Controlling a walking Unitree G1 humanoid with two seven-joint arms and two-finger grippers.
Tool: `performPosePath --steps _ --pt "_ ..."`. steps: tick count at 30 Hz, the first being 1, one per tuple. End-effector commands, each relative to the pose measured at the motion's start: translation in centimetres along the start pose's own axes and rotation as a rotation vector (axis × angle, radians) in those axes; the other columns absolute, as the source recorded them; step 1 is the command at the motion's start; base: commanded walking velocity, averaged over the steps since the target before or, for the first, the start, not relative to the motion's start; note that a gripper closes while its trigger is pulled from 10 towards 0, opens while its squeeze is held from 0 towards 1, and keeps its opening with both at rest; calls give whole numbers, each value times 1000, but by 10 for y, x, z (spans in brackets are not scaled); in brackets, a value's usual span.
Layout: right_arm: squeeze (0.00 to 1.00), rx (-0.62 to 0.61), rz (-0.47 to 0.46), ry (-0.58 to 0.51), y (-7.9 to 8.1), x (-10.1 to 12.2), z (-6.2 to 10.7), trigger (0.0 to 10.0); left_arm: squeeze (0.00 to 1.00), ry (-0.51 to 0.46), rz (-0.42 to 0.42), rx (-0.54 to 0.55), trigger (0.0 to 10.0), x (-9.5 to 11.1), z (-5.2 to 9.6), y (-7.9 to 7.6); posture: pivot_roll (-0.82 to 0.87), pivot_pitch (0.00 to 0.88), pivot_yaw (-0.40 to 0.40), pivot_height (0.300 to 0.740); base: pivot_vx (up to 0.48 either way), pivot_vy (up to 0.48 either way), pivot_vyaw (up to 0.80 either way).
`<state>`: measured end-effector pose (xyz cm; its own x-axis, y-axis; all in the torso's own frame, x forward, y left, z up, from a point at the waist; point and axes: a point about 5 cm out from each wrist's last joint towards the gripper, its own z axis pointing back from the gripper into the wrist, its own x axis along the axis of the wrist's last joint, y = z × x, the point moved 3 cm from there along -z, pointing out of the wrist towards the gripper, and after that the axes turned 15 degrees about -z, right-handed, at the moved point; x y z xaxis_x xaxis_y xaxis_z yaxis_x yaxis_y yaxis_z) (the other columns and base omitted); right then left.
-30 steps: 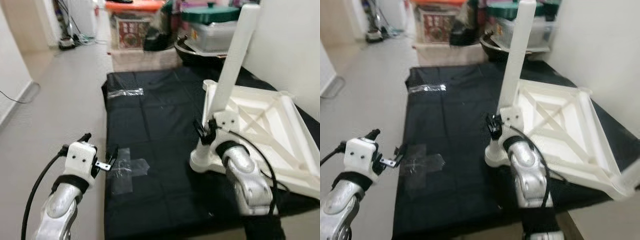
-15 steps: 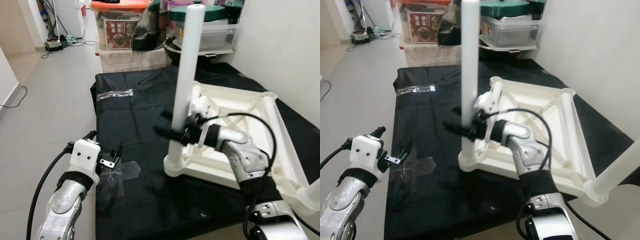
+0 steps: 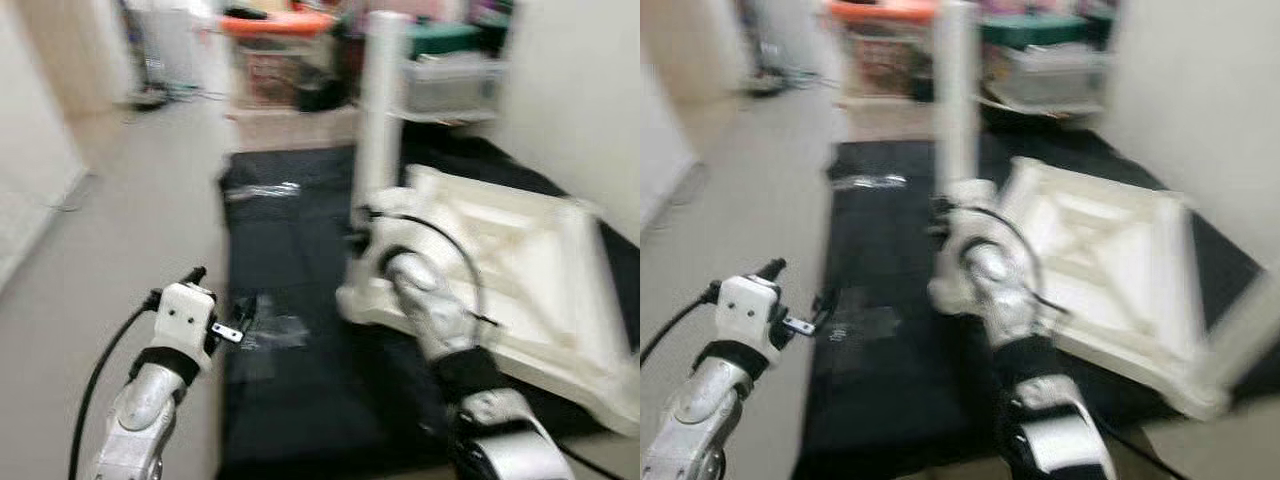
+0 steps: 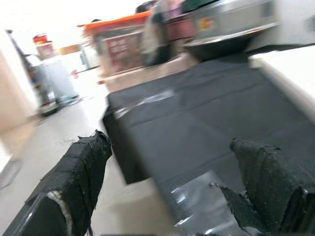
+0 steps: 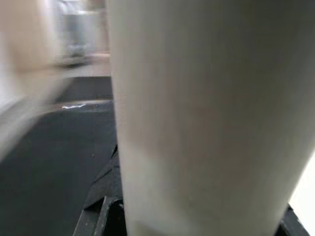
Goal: Building children table
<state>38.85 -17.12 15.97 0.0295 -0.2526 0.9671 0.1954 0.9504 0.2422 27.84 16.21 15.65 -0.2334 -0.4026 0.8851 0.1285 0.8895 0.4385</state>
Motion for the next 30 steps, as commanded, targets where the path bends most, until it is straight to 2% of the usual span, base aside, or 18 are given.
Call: performPosePath --steps 1,5,6,7,8,9,10,11,14,16,17,18,22,23,26,27,29,30 --pt "0 -301 68 72 -66 -27 25 0 0 0 -2 -16 10000 -2 -2 -3 -28 0 -26 740 0 0 0" --pt "0 -289 73 65 -66 -24 32 0 0 1 -1 -17 10000 -3 -2 -3 -35 0 -24 740 0 0 0" --pt "0 -227 66 76 -58 -24 35 3961 0 1 2 -18 10000 -3 -2 -3 -36 0 -26 740 0 0 0" --pt "0 -100 83 62 -42 -19 36 10000 0 1 5 -21 10000 -3 -2 -5 -36 0 -28 740 0 0 0" --pt "0 -100 83 62 -42 -19 36 10000 0 1 5 -21 10000 -3 -2 -5 -36 0 -28 740 0 0 0" --pt "0 19 91 23 -27 -12 38 10000 0 0 8 -24 10000 -2 -2 -6 -37 0 -28 740 0 0 0" --pt "439 100 102 -53 -15 -1 41 10000 0 1 8 -26 10000 -2 -2 -7 -34 0 -28 740 0 0 0" --pt "1000 173 105 -86 -7 5 39 10000 0 3 8 -26 10000 -3 -1 -7 -30 0 -32 740 0 0 0" --pt "1000 287 100 -52 9 5 31 10000 0 10 8 -22 10000 -4 1 -7 -17 0 -40 740 0 0 0" --pt "1000 287 100 -52 9 5 31 10000 0 10 8 -22 10000 -4 1 -7 -17 0 -40 740 0 0 0" --pt "0 334 83 -34 16 7 29 10000 0 11 5 -19 10000 -5 2 -6 -15 0 -41 740 0 0 0" --pt "0 334 83 -34 16 7 29 10000 0 11 5 -19 10000 -5 2 -6 -15 0 -41 740 0 0 0" --pt "0 822 44 129 51 10 28 10000 0 67 11 41 10000 -11 20 5 24 0 -46 740 0 0 0" --pt "0 822 44 129 51 10 28 10000 0 67 11 41 10000 -11 20 5 24 0 -46 740 0 0 0" --pt "0 1001 106 205 64 1 29 10000 0 121 45 94 10000 -17 38 9 65 0 -61 740 0 0 0" --pt "0 1001 106 205 64 1 29 10000 0 121 45 94 10000 -17 38 9 65 0 -61 740 0 0 0" --pt "0 1050 148 231 77 -7 27 10000 0 170 115 188 10000 -17 57 12 103 0 -74 740 0 0 0" --pt "0 1050 148 231 77 -7 27 10000 0 170 115 188 10000 -17 57 12 103 0 -74 740 0 0 0"
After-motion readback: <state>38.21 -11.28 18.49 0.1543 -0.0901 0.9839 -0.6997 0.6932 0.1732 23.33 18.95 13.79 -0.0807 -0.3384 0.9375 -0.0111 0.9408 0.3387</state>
